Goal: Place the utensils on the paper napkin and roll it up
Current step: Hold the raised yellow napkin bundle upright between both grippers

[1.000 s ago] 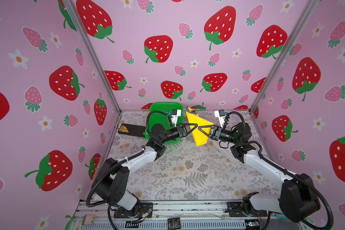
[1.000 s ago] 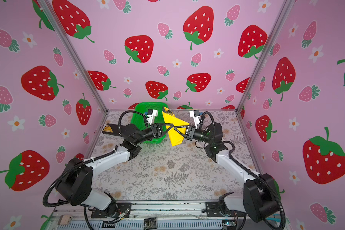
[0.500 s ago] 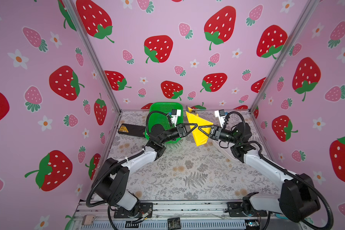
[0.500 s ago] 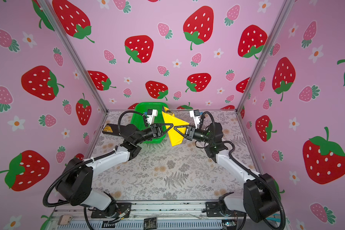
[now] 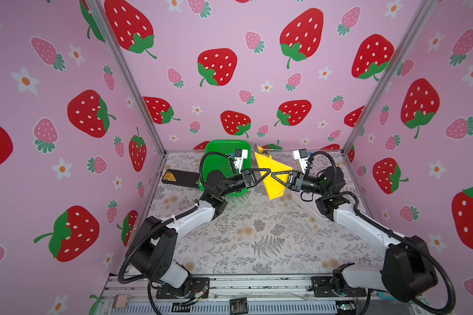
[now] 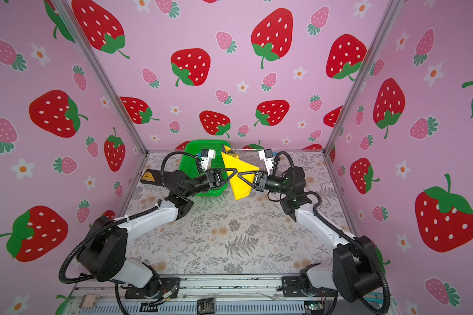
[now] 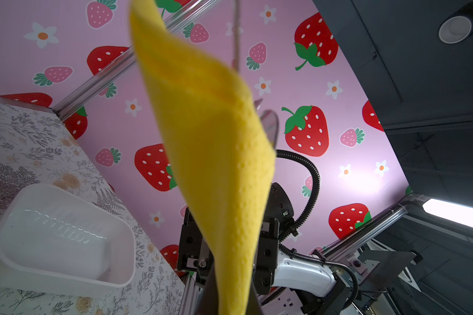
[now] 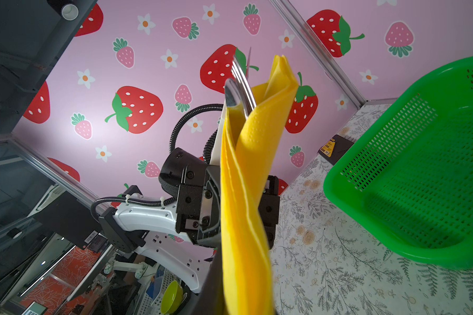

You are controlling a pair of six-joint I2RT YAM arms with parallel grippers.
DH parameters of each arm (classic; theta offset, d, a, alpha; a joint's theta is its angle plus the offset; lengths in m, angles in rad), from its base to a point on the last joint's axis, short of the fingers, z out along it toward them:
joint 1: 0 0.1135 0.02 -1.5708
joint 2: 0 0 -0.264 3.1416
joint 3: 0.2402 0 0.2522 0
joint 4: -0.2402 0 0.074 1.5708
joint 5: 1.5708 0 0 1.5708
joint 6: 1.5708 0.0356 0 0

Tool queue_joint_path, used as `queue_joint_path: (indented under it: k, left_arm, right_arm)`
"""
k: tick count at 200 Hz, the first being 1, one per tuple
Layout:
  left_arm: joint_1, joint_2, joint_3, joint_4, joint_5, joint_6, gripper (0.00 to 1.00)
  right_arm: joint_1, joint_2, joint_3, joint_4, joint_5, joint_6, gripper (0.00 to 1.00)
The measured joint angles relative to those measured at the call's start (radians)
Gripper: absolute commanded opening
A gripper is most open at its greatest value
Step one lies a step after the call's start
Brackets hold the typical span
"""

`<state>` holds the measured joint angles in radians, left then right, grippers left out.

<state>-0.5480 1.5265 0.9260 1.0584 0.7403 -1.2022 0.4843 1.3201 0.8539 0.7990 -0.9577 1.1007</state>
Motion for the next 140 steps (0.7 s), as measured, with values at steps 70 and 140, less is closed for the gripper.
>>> queue_joint_path:
  k: [70,140]
  left_arm:
    - [0.000,0.000,0.000,0.012,0.000,0.000,0.04]
    - [0.000,0.011,-0.002,0.018,-0.003,-0.003,0.27]
  right_arm:
    - [0.000,0.000,0.000,0.016,-0.002,0.026,0.00]
    - [0.000,0.000,0.000,0.018,-0.004,0.028,0.00]
